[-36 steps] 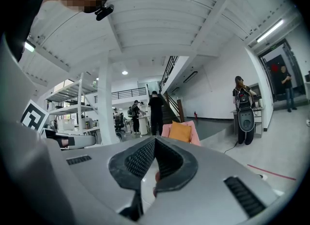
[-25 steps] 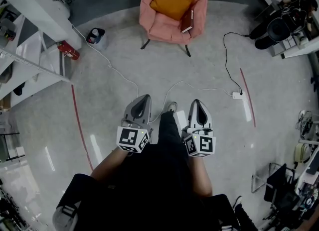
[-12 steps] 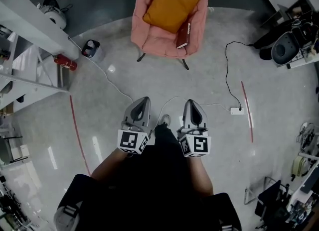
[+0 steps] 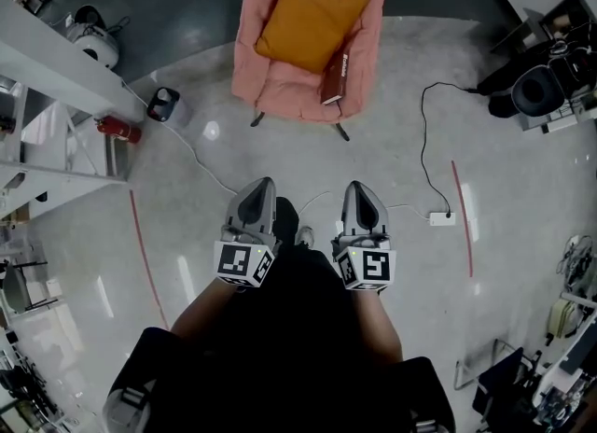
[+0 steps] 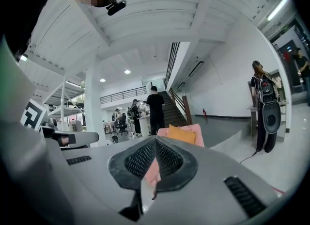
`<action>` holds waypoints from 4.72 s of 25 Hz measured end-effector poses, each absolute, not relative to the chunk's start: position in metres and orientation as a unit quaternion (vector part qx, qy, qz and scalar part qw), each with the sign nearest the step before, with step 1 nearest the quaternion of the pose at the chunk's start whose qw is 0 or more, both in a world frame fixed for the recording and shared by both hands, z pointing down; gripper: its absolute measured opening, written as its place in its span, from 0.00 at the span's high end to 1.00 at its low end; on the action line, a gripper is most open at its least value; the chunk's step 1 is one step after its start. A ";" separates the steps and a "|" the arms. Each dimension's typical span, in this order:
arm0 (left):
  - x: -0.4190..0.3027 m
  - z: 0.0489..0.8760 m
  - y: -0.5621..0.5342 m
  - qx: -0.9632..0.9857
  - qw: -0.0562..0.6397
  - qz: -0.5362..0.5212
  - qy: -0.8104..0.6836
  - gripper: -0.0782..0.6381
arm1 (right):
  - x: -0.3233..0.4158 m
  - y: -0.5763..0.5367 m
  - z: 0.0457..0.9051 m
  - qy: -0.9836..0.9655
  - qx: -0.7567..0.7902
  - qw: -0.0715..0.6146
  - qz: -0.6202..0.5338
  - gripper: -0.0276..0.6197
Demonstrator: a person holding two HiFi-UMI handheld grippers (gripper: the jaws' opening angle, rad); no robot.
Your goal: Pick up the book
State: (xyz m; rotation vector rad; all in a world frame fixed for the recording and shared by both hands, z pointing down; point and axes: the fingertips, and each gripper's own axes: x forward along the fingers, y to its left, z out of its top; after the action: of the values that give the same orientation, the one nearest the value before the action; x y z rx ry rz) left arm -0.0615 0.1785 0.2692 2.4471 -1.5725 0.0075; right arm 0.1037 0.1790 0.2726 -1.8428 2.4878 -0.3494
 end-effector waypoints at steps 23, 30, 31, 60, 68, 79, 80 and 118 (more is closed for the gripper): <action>-0.041 0.324 -0.045 0.852 0.129 0.029 -0.507 0.89 | 0.113 -0.023 0.350 0.766 -0.622 -0.010 -0.162 0.95; -0.028 0.352 -0.101 0.855 0.145 0.040 -0.496 0.89 | 0.120 -0.073 0.389 0.749 -0.634 -0.023 -0.193 0.95; -0.025 0.358 -0.108 0.855 0.148 0.042 -0.495 0.89 | 0.121 -0.080 0.396 0.748 -0.633 -0.026 -0.197 0.95; -0.007 0.522 -0.223 0.846 0.197 0.076 -0.490 0.89 | 0.124 -0.192 0.645 0.695 -0.637 -0.105 -0.318 0.93; -0.012 0.552 -0.240 0.839 0.227 0.076 -0.490 0.89 | 0.122 -0.209 0.696 0.679 -0.637 -0.125 -0.341 0.74; -0.005 0.595 -0.252 0.837 0.259 0.089 -0.474 0.89 | 0.134 -0.226 0.756 0.651 -0.646 -0.146 -0.371 0.62; -0.004 0.598 -0.253 0.837 0.260 0.091 -0.473 0.89 | 0.136 -0.226 0.760 0.648 -0.647 -0.147 -0.373 0.61; -0.005 0.639 -0.251 0.831 0.290 0.105 -0.464 0.89 | 0.151 -0.243 0.824 0.622 -0.649 -0.187 -0.397 0.71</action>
State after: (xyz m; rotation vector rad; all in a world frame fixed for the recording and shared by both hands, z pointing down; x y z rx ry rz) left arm -0.0049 -0.2510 0.6393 2.2160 -1.2378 0.2814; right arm 0.1514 -0.2427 0.8240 -2.3234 2.2262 -1.4206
